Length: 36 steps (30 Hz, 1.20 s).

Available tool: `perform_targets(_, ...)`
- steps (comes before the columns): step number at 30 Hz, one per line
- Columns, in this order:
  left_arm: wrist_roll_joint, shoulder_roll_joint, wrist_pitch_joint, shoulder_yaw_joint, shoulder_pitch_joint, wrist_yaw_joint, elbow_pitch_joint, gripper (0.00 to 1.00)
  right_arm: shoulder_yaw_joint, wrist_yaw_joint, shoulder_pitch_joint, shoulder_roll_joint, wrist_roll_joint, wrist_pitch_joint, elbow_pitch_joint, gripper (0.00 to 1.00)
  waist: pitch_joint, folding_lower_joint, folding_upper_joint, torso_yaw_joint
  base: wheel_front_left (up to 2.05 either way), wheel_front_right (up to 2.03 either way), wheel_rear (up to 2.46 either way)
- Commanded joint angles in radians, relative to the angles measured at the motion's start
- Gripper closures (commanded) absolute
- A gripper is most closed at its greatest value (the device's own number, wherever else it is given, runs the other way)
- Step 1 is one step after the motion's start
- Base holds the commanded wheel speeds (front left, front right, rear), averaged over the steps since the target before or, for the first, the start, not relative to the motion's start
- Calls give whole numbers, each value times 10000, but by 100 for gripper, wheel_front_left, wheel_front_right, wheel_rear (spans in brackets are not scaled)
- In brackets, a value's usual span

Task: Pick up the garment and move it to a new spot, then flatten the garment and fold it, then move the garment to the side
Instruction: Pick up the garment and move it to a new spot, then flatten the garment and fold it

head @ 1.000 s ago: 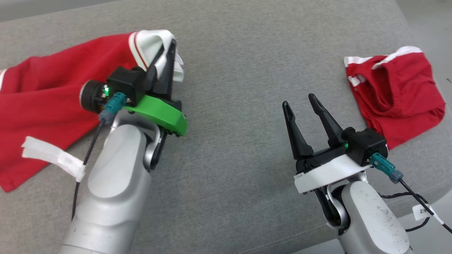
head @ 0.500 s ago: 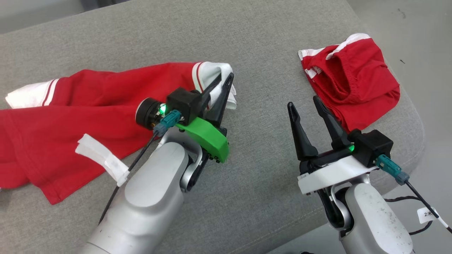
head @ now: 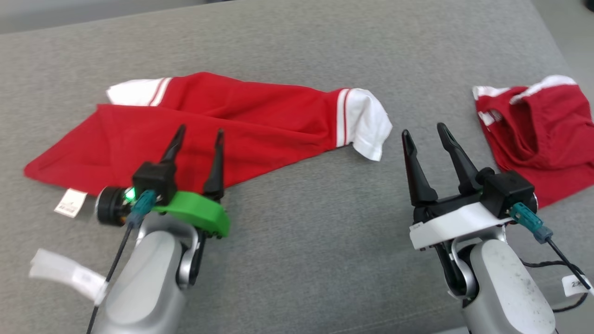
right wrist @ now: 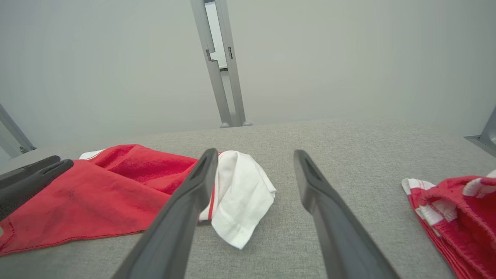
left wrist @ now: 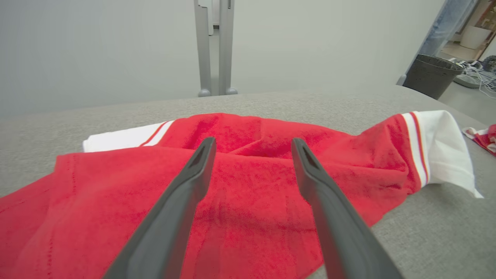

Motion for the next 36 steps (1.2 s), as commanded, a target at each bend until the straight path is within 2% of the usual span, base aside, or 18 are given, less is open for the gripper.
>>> perform_targets(1, 175, 29, -14, 349, 482, 90, -170, 0, -109, -14, 235, -46, -88, 0, 79, 0, -509, 0, 0, 994, 0, 0, 0)
perform_targets(5, 447, -87, -13, 1665, 1520, 259, -854, 0, -299, -14, 399, -42, -168, 0, 224, 0, -812, 0, 0, 1388, 0, 0, 0)
perform_targets(8, 766, -309, -13, 2437, 2330, 219, -1234, 0, -450, -15, 511, -49, -100, 0, 398, 0, -1086, 0, 0, 1548, 0, 0, 0)
perform_targets(16, 1251, -697, -15, 3458, 3726, -90, -1637, 0, -811, -14, 837, -41, -152, 1, 694, 0, -1590, 0, 0, 1667, 0, 0, 0)
perform_targets(26, 1099, -749, -15, 3196, 3628, -208, -1620, 0, -938, -14, 804, -39, -272, 2, 937, 0, -1448, 0, 0, 1589, 0, 0, 0)
perform_targets(36, 853, -738, -15, 2504, 3059, -36, -1754, 0, -1830, -14, -209, -33, -383, 2, 2641, 0, -646, 0, 0, 2028, 0, 0, 0)
